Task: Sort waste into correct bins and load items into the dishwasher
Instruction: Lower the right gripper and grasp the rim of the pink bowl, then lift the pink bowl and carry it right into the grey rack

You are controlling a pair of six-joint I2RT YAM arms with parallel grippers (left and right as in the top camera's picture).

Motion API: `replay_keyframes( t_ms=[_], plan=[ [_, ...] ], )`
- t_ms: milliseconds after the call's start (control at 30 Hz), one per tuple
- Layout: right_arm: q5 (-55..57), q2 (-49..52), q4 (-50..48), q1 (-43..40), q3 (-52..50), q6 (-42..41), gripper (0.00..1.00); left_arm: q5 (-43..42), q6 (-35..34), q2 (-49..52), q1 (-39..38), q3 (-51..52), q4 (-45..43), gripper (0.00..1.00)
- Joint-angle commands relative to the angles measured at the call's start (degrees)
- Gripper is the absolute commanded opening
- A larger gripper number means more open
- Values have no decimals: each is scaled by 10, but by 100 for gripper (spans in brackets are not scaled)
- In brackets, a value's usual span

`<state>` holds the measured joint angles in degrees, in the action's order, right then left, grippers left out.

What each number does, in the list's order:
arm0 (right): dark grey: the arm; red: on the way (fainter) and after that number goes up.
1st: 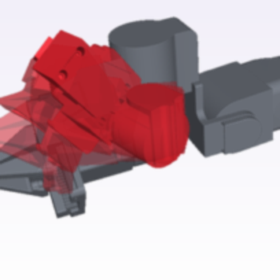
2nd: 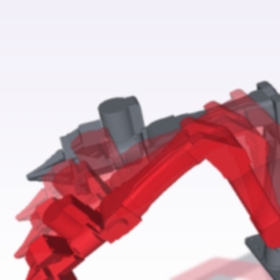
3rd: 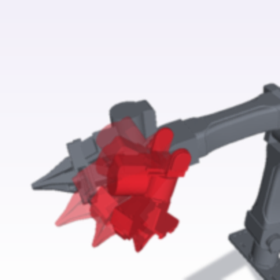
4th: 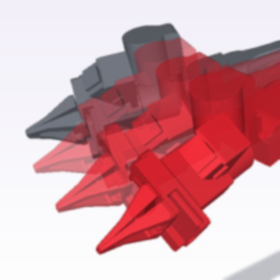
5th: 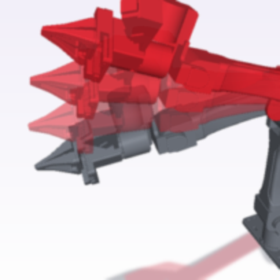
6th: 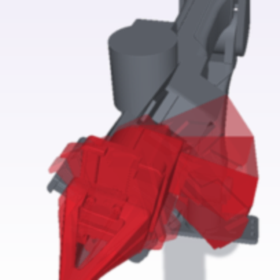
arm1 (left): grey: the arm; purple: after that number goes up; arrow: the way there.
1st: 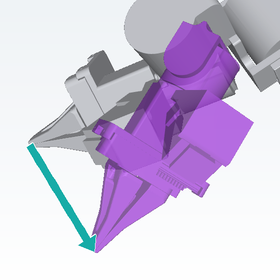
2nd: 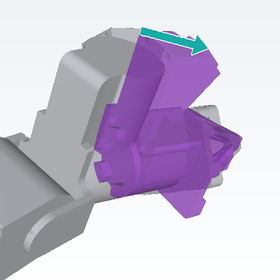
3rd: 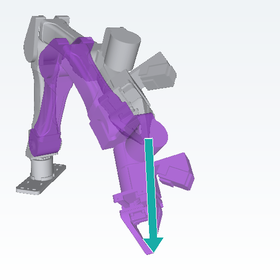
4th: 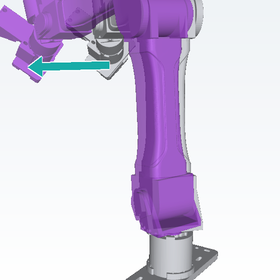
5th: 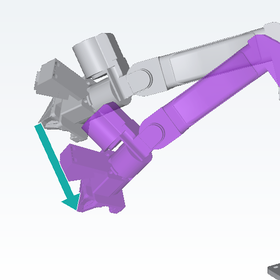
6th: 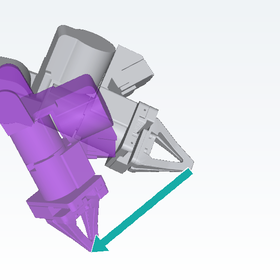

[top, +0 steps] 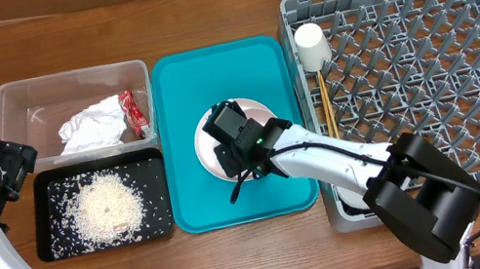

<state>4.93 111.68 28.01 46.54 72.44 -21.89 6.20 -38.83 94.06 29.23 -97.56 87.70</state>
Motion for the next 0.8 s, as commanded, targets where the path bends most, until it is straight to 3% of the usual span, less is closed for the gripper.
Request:
replay_keyframes(
  t_ms=[0, 367, 433, 633, 767],
  plan=[
    [-8, -20, 9, 0, 14, -6, 4, 2, -6, -7, -4, -13, 1, 100],
    [-185, -185, 49, -46, 81, 24, 4, 2, -6, -7, -4, -13, 0, 100],
    [-270, -210, 56, -84, 81, 34, 4, 2, -6, -7, -4, -13, 0, 100],
    [-682, -228, 70, -282, 78, 107, 4, 2, -6, -7, -4, -13, 0, 100],
    [-844, -218, 90, -405, 53, 159, 4, 2, -6, -7, -4, -13, 0, 100]
  ],
)
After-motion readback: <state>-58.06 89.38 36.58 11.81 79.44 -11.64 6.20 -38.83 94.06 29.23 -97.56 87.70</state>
